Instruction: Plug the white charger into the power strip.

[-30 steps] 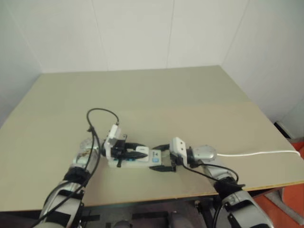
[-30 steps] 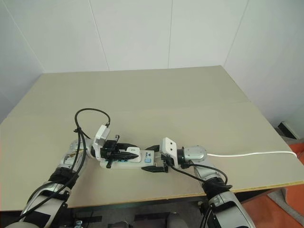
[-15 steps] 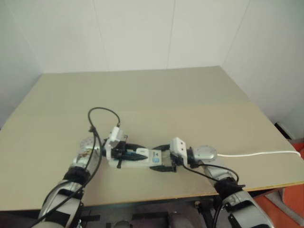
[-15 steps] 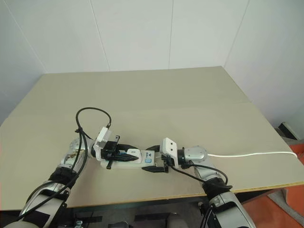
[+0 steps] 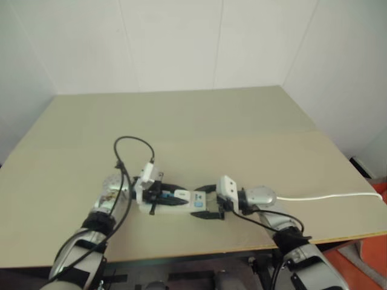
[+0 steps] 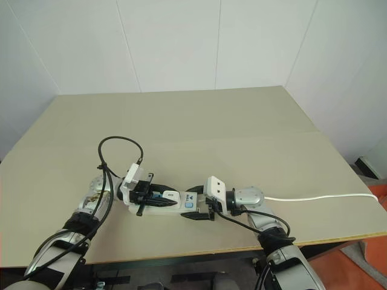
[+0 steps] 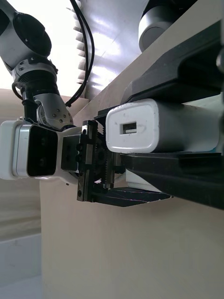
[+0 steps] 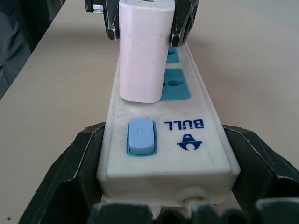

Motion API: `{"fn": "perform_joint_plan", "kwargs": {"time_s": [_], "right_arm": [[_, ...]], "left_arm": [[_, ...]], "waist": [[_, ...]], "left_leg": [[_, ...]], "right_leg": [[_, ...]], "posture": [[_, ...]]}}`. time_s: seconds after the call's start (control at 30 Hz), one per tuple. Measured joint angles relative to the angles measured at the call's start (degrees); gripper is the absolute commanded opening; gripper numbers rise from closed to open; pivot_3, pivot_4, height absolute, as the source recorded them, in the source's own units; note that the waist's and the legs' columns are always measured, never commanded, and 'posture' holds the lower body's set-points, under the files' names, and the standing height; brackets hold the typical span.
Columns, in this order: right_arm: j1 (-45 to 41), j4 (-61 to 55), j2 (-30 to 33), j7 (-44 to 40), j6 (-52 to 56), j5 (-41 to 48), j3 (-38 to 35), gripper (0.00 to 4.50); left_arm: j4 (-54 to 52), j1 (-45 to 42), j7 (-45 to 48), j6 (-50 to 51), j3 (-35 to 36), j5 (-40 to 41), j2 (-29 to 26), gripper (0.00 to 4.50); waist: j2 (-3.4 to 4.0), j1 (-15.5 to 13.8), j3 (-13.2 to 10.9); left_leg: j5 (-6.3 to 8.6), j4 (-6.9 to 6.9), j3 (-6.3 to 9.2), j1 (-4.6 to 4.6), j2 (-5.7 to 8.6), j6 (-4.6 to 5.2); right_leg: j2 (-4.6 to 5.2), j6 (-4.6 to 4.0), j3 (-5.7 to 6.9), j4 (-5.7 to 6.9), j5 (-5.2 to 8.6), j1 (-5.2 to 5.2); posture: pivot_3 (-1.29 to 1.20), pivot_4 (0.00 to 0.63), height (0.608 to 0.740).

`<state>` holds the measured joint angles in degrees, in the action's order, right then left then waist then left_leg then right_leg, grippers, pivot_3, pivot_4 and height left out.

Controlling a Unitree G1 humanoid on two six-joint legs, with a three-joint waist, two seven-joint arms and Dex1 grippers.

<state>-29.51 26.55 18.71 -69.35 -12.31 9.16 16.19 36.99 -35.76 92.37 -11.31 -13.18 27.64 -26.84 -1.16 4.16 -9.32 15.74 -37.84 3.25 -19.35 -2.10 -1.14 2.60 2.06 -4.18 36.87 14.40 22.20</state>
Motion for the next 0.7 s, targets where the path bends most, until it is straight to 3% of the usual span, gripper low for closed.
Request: {"fn": "perform_joint_plan", "kwargs": {"time_s": [0.43, 0.47, 0.7], "right_arm": [[-0.03, 0.36, -0.02, 0.80, 0.01, -0.37, 0.27, 3.44], [-0.04, 0.37, -0.02, 0.83, 0.00, -0.38, 0.28, 3.44], [0.08, 0.64, 0.03, 0.85, -0.14, -0.59, 0.37, 3.44]], "left_arm": [[0.58, -0.74, -0.02, 1.59, 0.42, -1.45, 0.30, 1.02], [0.61, -0.77, -0.02, 1.60, 0.45, -1.53, 0.31, 1.73], [3.47, -0.52, -0.03, 1.12, 2.41, -5.60, -0.45, 3.89]], "waist": [[0.02, -0.02, 0.19], [0.02, -0.03, 0.19], [0.26, -0.18, 0.32]], "left_leg": [[0.00, 0.01, 0.01, 0.05, 0.00, 0.01], [0.00, 0.02, 0.02, 0.05, -0.01, 0.01], [0.01, 0.05, 0.00, 0.06, 0.01, 0.02]], "right_leg": [[0.00, 0.17, 0.00, 0.00, 0.10, -0.06], [-0.01, 0.18, 0.00, 0.01, 0.11, -0.06], [-0.01, 0.18, -0.02, 0.00, 0.12, -0.05]], "posture": [[0.00, 0.150, 0.740], [0.00, 0.150, 0.740], [0.00, 0.150, 0.740]]}}
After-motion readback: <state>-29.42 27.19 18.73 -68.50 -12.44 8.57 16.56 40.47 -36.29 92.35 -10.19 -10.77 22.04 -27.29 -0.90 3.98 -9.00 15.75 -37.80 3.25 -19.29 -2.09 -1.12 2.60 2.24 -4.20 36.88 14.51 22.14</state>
